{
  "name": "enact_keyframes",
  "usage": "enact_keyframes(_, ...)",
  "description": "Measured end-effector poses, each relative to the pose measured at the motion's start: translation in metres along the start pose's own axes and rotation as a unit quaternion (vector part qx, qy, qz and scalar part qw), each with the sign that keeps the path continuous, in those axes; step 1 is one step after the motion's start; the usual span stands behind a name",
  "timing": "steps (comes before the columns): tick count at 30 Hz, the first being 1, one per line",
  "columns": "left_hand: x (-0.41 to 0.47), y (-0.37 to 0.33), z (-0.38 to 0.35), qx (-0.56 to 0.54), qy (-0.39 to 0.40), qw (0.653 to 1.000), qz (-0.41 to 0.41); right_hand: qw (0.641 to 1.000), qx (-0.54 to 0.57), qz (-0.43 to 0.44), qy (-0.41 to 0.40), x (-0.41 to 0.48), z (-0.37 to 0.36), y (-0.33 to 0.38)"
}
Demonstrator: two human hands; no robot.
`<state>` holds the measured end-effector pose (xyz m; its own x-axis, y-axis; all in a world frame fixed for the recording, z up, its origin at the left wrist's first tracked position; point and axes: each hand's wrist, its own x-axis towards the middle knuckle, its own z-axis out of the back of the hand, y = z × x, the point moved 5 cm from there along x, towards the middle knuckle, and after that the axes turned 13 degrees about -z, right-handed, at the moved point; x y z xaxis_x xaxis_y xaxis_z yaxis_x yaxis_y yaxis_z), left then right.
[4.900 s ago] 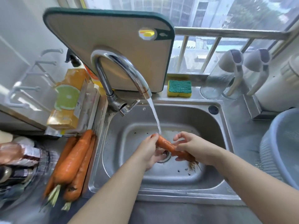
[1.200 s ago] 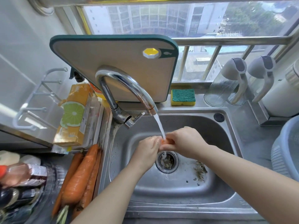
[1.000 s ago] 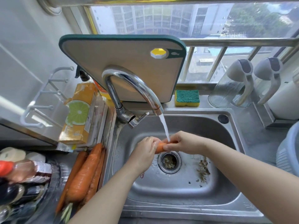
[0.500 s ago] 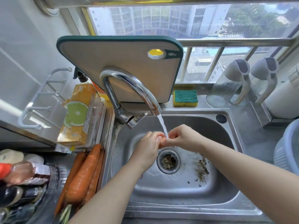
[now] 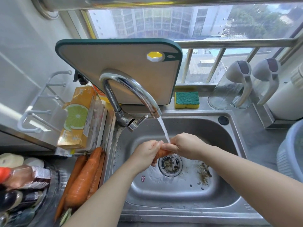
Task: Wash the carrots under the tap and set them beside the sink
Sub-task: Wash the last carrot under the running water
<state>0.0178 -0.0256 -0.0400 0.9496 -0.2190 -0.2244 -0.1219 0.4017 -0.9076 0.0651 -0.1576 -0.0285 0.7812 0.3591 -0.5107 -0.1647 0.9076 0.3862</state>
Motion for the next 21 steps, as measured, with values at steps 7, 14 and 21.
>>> enact_keyframes(7, -0.005, -0.002, -0.016, -0.212, -0.011, 0.972, 0.102, 0.987, -0.094, -0.042, -0.127, 0.002, 0.008, -0.001)
enact_keyframes(14, 0.003, 0.004, -0.009, -0.196, -0.087, 0.965, 0.149, 0.969, -0.156, 0.103, -0.162, -0.007, -0.007, 0.006)
enact_keyframes(21, 0.010, 0.003, -0.003, -0.129, -0.079, 0.982, 0.110, 0.989, -0.058, 0.117, -0.062, -0.010, 0.007, -0.001)
